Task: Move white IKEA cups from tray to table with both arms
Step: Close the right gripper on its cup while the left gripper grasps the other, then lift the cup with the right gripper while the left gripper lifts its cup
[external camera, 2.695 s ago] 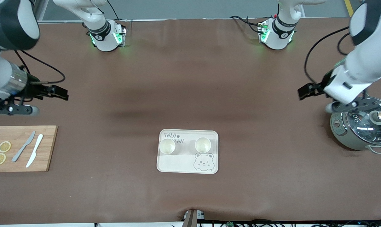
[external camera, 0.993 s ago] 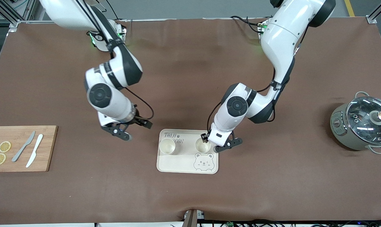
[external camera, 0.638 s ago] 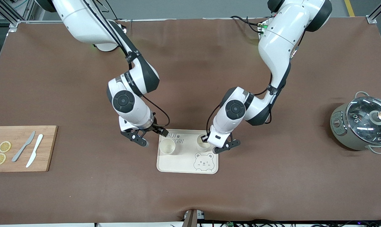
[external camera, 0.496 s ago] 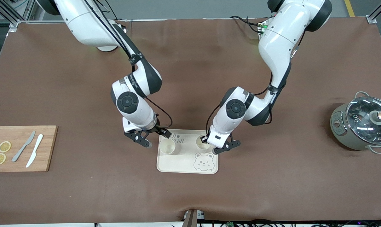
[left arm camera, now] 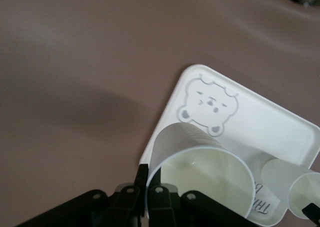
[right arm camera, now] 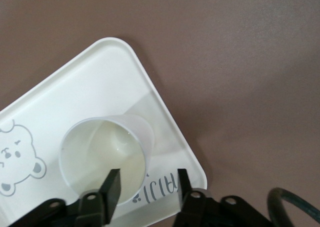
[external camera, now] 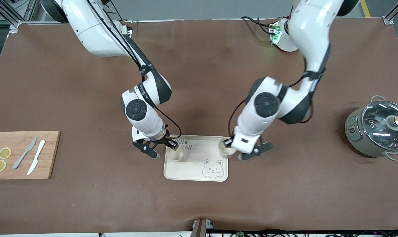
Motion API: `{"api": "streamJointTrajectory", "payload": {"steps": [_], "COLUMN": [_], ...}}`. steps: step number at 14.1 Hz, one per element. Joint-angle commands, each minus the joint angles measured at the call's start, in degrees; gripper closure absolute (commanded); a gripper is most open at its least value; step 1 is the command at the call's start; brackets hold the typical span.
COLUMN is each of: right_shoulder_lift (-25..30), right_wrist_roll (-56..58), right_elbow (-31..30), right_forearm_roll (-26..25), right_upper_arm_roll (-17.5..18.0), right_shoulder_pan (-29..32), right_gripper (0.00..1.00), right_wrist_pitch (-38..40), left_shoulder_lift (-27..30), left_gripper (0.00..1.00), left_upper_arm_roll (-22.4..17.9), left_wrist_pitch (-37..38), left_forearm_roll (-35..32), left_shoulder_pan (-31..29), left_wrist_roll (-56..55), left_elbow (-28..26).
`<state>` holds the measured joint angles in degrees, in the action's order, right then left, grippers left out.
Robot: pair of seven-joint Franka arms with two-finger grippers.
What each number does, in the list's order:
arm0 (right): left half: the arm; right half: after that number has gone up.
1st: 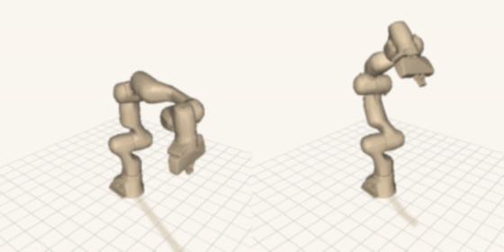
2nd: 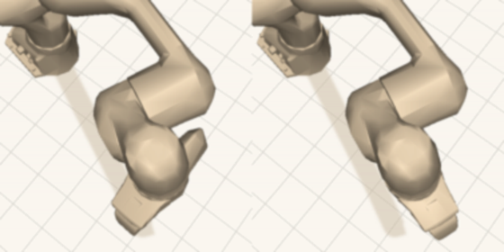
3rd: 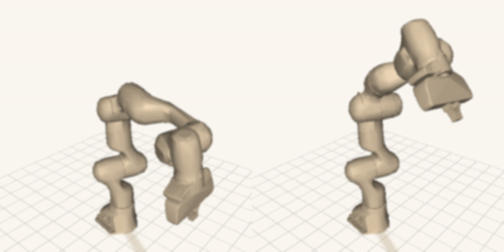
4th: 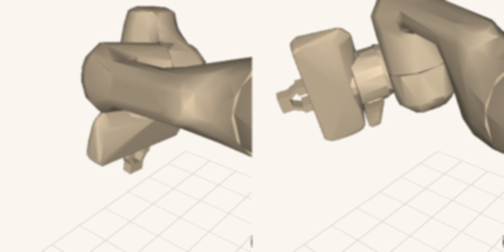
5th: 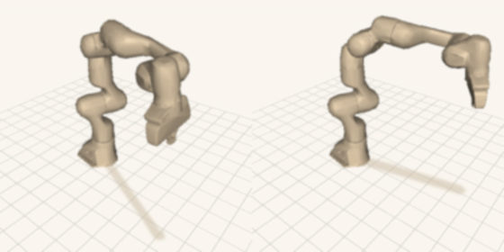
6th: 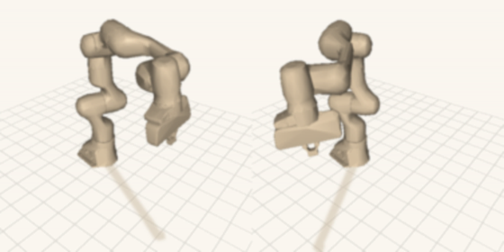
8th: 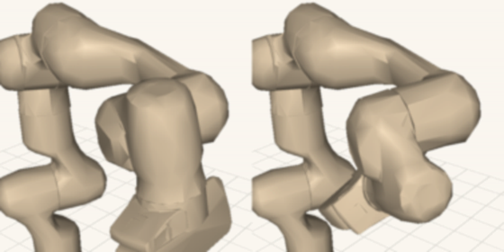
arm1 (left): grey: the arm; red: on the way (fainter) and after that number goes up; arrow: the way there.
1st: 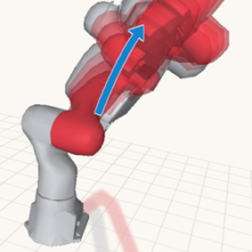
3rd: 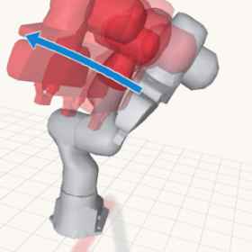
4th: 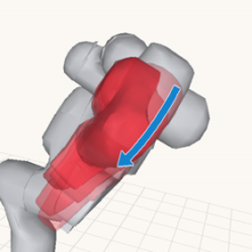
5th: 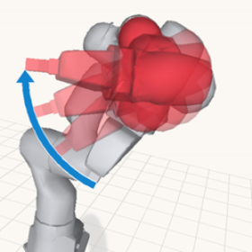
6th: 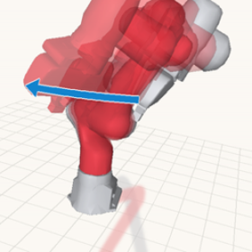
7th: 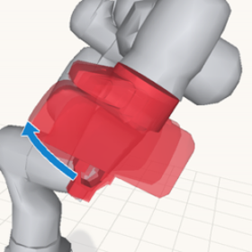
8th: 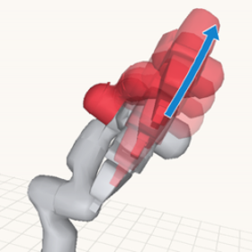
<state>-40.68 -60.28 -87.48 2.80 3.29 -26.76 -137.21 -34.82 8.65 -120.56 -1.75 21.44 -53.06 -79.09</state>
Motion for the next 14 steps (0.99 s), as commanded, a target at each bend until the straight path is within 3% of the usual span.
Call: {"api": "streamJointTrajectory", "payload": {"steps": [1,2,3,7,9,11,14], "right_shoulder_lift": [-1.07,-1.07,-1.07,0.33,1.39,3.65,12.25], "right_wrist_roll": [-1.85,-1.77,-1.68,-1.07,-0.8,2.77,16.4], "right_elbow": [1.61,1.61,1.61,2.04,6.85,9.86,0.16], "right_forearm_roll": [-1.39,-1.39,-1.39,-1.04,-0.6,-0.77,-1.21], "right_upper_arm_roll": [-0.3,-0.3,-0.3,-0.12,-0.04,0.23,-0.12], "right_shoulder_pan": [-0.23,-0.05,-0.05,0.04,0.47,2.23,6.97], "right_gripper": [0.8,0.96,1.0,1.0,1.0,1.0,1.0], "right_wrist_pitch": [0.36,0.62,0.8,2.46,12.95,23.08,25.94], "left_shoulder_lift": [8.34,11.06,13.7,20.83,22.16,22.25,23.83], "left_gripper": [1.0,1.0,1.0,1.0,1.0,1.0,1.0], "left_upper_arm_roll": [0.14,0.14,0.05,0.14,0.75,0.75,0.75], "left_wrist_pitch": [1.11,1.11,1.11,1.2,0.68,-2.47,-14.15], "left_forearm_roll": [-1.32,-1.32,-1.32,-1.32,-1.32,-1.32,-1.32], "left_shoulder_pan": [-3.06,-4.29,-5.96,-13.52,-19.22,-20.47,-23.46], "left_wrist_roll": [1.89,5.04,8.64,27.09,36.23,40.22,45.3], "left_elbow": [-9.99,-13.42,-17.02,-27.76,-31.72,-36.63,-47.0]}}
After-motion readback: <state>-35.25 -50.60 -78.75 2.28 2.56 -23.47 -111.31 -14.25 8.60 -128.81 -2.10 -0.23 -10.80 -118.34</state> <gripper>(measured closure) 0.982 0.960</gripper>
